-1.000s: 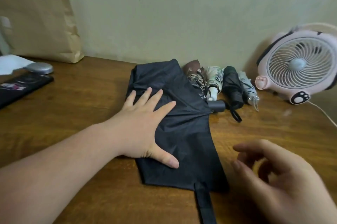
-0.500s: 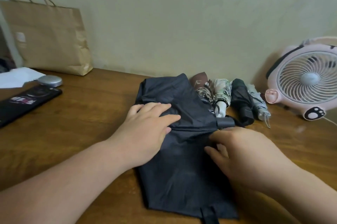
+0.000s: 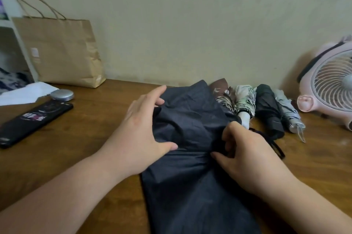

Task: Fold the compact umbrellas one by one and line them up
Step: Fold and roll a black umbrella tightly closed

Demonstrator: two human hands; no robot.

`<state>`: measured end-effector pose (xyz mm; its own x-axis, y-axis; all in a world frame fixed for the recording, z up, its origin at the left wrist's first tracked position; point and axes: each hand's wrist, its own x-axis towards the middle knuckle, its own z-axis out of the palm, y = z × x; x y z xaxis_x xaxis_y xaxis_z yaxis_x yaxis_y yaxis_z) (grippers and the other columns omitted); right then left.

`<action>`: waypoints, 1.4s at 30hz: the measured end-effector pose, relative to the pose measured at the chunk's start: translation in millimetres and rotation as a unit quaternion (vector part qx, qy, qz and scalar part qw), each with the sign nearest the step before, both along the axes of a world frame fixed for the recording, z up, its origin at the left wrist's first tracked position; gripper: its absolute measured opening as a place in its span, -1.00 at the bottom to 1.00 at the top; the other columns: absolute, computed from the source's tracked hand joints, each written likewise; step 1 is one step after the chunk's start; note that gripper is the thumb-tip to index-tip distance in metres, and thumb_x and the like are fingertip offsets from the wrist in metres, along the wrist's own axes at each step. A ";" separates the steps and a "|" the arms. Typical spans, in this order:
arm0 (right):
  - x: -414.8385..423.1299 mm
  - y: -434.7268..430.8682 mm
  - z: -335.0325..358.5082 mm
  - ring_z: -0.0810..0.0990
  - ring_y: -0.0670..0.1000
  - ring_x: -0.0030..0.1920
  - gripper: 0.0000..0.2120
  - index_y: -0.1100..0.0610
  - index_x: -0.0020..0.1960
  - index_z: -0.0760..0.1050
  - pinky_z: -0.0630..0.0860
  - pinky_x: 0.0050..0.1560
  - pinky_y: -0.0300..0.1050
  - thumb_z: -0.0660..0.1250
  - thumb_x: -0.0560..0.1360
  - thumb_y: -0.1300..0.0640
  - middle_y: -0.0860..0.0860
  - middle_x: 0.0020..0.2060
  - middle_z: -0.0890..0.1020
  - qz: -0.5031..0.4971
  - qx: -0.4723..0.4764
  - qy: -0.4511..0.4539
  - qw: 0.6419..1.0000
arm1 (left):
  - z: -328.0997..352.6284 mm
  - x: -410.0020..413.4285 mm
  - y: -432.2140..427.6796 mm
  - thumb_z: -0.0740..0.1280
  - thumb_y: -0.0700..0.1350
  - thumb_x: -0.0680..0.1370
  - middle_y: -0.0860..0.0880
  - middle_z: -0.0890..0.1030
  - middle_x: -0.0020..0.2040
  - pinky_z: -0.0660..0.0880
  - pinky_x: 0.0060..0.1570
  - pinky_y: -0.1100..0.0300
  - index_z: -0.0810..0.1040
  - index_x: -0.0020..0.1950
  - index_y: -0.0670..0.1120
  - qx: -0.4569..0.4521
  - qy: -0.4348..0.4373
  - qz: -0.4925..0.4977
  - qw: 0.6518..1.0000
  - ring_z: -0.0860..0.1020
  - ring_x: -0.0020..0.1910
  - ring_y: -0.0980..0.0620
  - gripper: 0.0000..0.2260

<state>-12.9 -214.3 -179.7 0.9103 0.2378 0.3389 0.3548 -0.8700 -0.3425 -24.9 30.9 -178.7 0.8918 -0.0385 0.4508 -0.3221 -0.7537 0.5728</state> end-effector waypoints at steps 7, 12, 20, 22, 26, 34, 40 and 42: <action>-6.7 -4.7 1.6 0.56 -0.16 -0.26 -0.55 -0.06 -0.14 0.36 0.45 -0.34 -0.26 0.64 0.27 -0.09 -0.10 -0.31 0.56 -0.020 0.109 -0.020 0.994 | -2.0 5.0 8.3 0.72 0.00 0.24 0.38 0.45 0.22 0.29 0.25 0.44 0.00 0.58 0.39 -0.115 0.052 -0.007 0.992 0.43 0.24 0.40 0.17; -10.7 -3.8 3.7 0.56 -0.05 -0.38 -0.51 -0.14 0.05 0.36 0.47 -0.36 -0.14 0.56 0.28 -0.17 -0.05 -0.34 0.55 -0.005 0.221 -0.044 0.974 | -2.4 4.8 16.4 0.71 -0.13 0.27 0.24 0.62 0.18 0.43 0.40 0.15 0.15 0.55 0.37 -0.157 0.062 -0.049 0.984 0.54 0.29 0.24 0.06; -21.6 3.5 26.1 0.55 -0.01 -0.28 -0.53 -0.07 0.07 0.59 0.47 -0.25 -0.28 0.54 0.28 -0.28 -0.05 -0.21 0.62 0.037 0.277 -0.051 0.959 | 5.3 -5.4 20.7 0.62 -0.20 0.39 0.30 0.58 0.31 0.42 0.31 0.38 0.05 0.64 0.27 -0.140 0.119 -0.211 0.960 0.54 0.33 0.25 0.04; -27.0 7.6 35.2 0.55 -0.04 -0.29 -0.61 -0.12 0.05 0.62 0.45 -0.24 -0.31 0.57 0.30 -0.23 -0.11 -0.21 0.62 0.061 0.268 -0.053 0.960 | 6.3 -6.6 23.0 0.63 -0.14 0.38 0.44 0.47 0.37 0.34 0.32 0.47 0.05 0.63 0.27 -0.118 0.129 -0.223 0.959 0.44 0.38 0.37 0.03; -45.3 17.3 51.5 0.65 -0.11 -0.25 -0.79 -0.03 -0.08 0.65 0.51 -0.23 -0.32 0.55 0.35 -0.08 -0.08 -0.20 0.71 0.107 0.253 -0.023 0.961 | 6.5 -8.0 25.3 0.61 -0.16 0.42 0.34 0.49 0.41 0.32 0.32 0.48 0.18 0.63 0.13 -0.080 0.127 -0.241 0.959 0.42 0.39 0.38 -0.09; -98.2 -5.4 45.6 0.73 0.13 -0.13 -0.61 0.21 -0.24 0.69 0.64 -0.03 -0.09 0.65 0.20 -0.09 0.20 -0.21 0.74 0.146 0.439 0.163 0.871 | 5.7 -1.3 38.6 0.60 -0.30 0.41 0.16 0.67 0.19 0.41 0.37 0.27 0.52 0.23 0.07 -0.048 0.182 -0.283 0.940 0.54 0.34 0.21 -0.48; -124.4 -18.2 -2.4 0.70 -0.06 -0.24 -0.20 0.37 -0.29 0.64 0.54 -0.23 -0.34 0.70 -0.10 -0.33 0.22 -0.25 0.73 0.065 0.375 0.263 0.887 | 17.7 -3.6 42.2 0.22 -0.39 0.38 0.10 0.55 0.43 0.06 0.40 0.55 0.68 0.01 -0.05 0.021 0.253 -0.348 0.903 0.17 0.58 0.27 -0.62; -123.2 -18.8 -4.1 0.72 -0.04 -0.16 -0.22 0.38 -0.25 0.62 0.53 -0.14 -0.34 0.68 0.02 -0.33 0.18 -0.19 0.74 0.077 0.345 0.263 0.898 | 16.5 -5.3 41.3 0.22 -0.34 0.58 0.05 0.52 0.46 0.00 0.39 0.58 0.70 0.05 -0.18 0.045 0.257 -0.355 0.898 0.13 0.61 0.19 -0.73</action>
